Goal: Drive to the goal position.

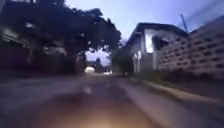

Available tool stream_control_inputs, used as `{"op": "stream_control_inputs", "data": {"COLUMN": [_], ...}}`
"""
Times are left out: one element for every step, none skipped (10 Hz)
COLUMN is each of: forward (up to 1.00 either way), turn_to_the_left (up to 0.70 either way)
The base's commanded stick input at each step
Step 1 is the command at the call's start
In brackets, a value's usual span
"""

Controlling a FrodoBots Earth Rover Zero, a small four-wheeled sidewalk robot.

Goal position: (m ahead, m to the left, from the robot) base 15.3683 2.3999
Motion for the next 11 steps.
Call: {"op": "stream_control_inputs", "data": {"forward": [0.7, 0.7, 0.7, 0.7, 0.7, 0.7, 0.7, 0.7, 0.7, 0.7, 0.7], "turn_to_the_left": [0.0, 0.0, 0.0, 0.0, 0.0, 0.0, 0.0, 0.0, -0.08, -0.32, -0.35]}}
